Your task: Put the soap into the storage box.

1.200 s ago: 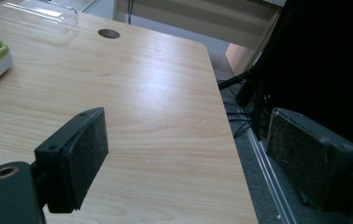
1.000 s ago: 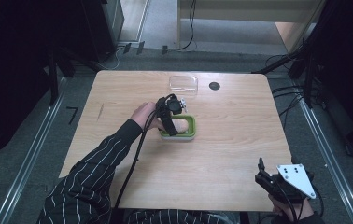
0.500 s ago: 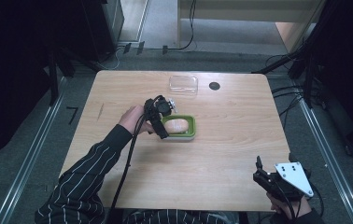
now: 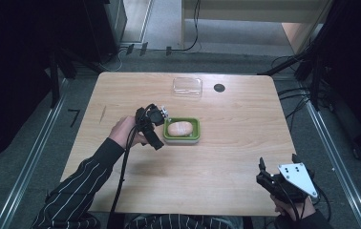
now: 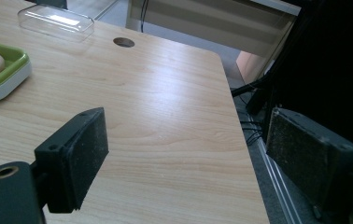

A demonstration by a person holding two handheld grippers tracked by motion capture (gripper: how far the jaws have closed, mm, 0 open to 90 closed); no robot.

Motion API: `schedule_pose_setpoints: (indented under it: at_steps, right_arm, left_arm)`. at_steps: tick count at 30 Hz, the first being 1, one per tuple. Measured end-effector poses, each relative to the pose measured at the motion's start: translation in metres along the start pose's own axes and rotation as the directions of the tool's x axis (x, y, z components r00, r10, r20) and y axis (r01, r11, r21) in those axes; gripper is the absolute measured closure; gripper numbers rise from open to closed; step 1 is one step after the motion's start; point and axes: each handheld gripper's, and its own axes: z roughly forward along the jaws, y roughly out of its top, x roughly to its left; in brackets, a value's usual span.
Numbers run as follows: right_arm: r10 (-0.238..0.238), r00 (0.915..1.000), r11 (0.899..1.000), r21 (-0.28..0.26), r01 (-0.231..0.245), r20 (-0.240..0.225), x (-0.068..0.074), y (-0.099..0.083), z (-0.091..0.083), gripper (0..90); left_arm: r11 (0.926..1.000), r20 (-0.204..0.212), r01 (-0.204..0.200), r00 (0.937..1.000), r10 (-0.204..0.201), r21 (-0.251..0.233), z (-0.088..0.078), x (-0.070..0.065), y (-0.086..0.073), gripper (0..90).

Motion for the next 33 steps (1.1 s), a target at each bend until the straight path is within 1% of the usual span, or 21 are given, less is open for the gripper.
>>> schedule_pose_setpoints:
  at_steps: [1, 2, 4, 5, 7, 19, 21, 24, 25, 27, 28, 30, 33]
  right_arm:
    - [-0.004, 1.0, 1.0, -0.003, 0.004, -0.003, 0.0, 0.0, 0.0, 13.6]
    - [-0.006, 1.0, 1.0, -0.005, 0.006, -0.006, 0.0, 0.0, 0.001, 13.6]
    - [-0.007, 0.9999, 1.0, -0.003, 0.007, -0.008, 0.001, 0.001, 0.001, 13.6]
    - [-0.005, 1.0, 1.0, -0.004, 0.005, -0.008, 0.001, 0.001, 0.002, 13.6]
    - [-0.01, 0.9999, 1.0, -0.007, 0.01, -0.013, 0.002, 0.001, 0.002, 13.6]
    - [-0.013, 0.9998, 1.0, -0.006, 0.013, -0.017, 0.003, 0.002, 0.004, 13.6]
    - [-0.013, 0.9998, 1.0, -0.005, 0.013, -0.016, 0.003, 0.002, 0.004, 13.6]
    - [-0.014, 0.9998, 1.0, -0.005, 0.014, -0.016, 0.003, 0.002, 0.004, 13.6]
    - [-0.014, 0.9998, 1.0, -0.005, 0.014, -0.015, 0.003, 0.002, 0.003, 13.6]
    - [-0.012, 0.9998, 1.0, -0.005, 0.012, -0.014, 0.002, 0.002, 0.003, 13.6]
    - [-0.013, 0.9998, 1.0, -0.006, 0.013, -0.013, 0.002, 0.002, 0.003, 13.6]
    - [-0.01, 0.9999, 1.0, -0.006, 0.009, -0.013, 0.002, 0.002, 0.003, 13.5]
    - [-0.001, 1.0, 1.0, -0.006, 0.001, -0.01, 0.002, 0.002, 0.004, 13.6]
  left_arm:
    - [1.0, -0.002, -0.001, 1.0, 0.001, 0.006, -0.001, -0.001, -0.003, 0.0]
    - [0.9999, -0.004, 0.01, 0.9999, -0.01, 0.0, -0.001, -0.002, -0.006, 0.0]
    - [0.9998, -0.006, 0.02, 0.9998, -0.02, 0.003, -0.002, -0.004, -0.013, 0.0]
    - [0.9995, -0.005, 0.031, 0.9995, -0.031, -0.005, -0.002, -0.005, -0.016, 0.0]
    - [0.9991, 0.0, 0.043, 0.9991, -0.043, -0.004, -0.003, -0.008, -0.023, 0.0]
    - [0.997, 0.009, 0.073, 0.9972, -0.074, 0.026, 0.0, -0.02, -0.054, 0.0]
    - [0.9966, 0.015, 0.077, 0.9969, -0.077, 0.03, 0.001, -0.023, -0.059, 0.0]
    - [0.9968, 0.014, 0.066, 0.9977, -0.067, 0.044, 0.005, -0.028, -0.066, 0.0]
    - [0.9967, 0.018, 0.058, 0.9981, -0.059, 0.057, 0.006, -0.029, -0.068, 0.0]
    - [0.9967, 0.027, 0.051, 0.9982, -0.053, 0.063, 0.009, -0.032, -0.072, 0.0]
    - [0.996, 0.028, 0.056, 0.9979, -0.058, 0.069, 0.01, -0.033, -0.074, 0.0]
    - [0.9959, 0.03, 0.051, 0.9981, -0.053, 0.075, 0.011, -0.033, -0.074, 0.0]
    - [0.9964, 0.034, 0.055, 0.9978, -0.057, 0.065, 0.014, -0.031, -0.075, 0.0]
